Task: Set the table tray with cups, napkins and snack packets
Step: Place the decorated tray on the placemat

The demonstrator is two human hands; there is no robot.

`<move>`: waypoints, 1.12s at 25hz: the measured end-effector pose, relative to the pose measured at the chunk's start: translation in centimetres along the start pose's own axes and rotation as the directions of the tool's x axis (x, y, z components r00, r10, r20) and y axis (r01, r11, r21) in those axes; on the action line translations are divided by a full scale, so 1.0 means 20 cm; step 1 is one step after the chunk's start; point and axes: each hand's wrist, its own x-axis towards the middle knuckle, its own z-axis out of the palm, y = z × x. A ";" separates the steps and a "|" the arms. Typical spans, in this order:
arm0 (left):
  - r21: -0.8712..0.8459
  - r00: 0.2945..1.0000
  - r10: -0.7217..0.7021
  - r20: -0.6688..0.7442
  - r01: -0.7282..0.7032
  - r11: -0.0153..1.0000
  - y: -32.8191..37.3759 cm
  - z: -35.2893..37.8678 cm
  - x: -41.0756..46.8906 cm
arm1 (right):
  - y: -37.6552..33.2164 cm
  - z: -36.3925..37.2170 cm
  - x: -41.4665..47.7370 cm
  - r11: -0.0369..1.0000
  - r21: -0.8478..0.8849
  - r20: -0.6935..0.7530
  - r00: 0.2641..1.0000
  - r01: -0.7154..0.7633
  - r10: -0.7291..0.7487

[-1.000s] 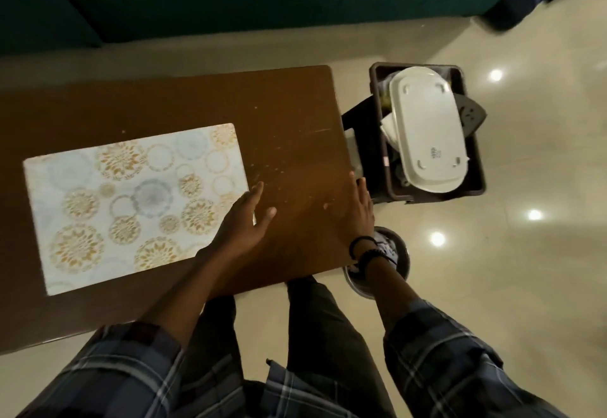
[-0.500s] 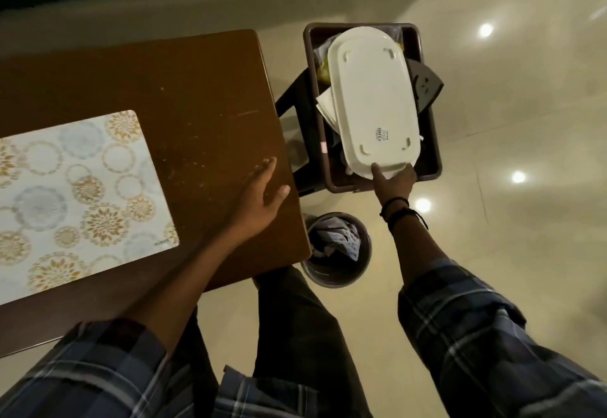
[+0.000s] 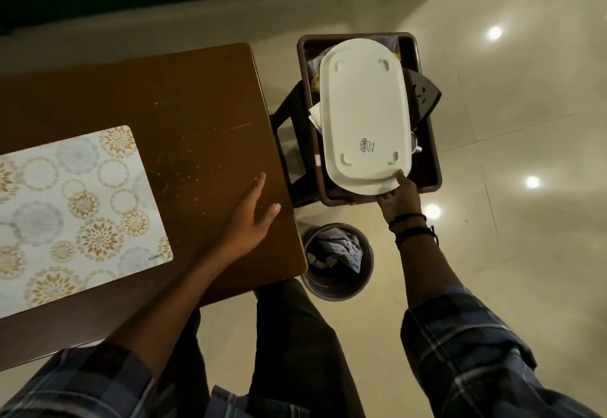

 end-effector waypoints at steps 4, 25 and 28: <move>-0.029 1.000 -0.017 -0.025 0.016 0.999 -0.06 -0.07 -0.06 | -0.04 0.14 -0.12 0.996 0.039 -0.146 0.986 0.084 -0.078; -0.984 0.908 -0.379 -0.180 -0.171 0.058 -0.78 -1.06 -0.66 | 0.65 0.65 -1.01 0.928 -0.150 0.357 0.894 0.340 -0.270; -0.967 0.901 -0.360 -0.242 -0.252 0.021 -0.87 -1.10 -0.74 | 0.76 0.70 -1.03 0.980 -0.185 0.507 0.861 0.066 0.038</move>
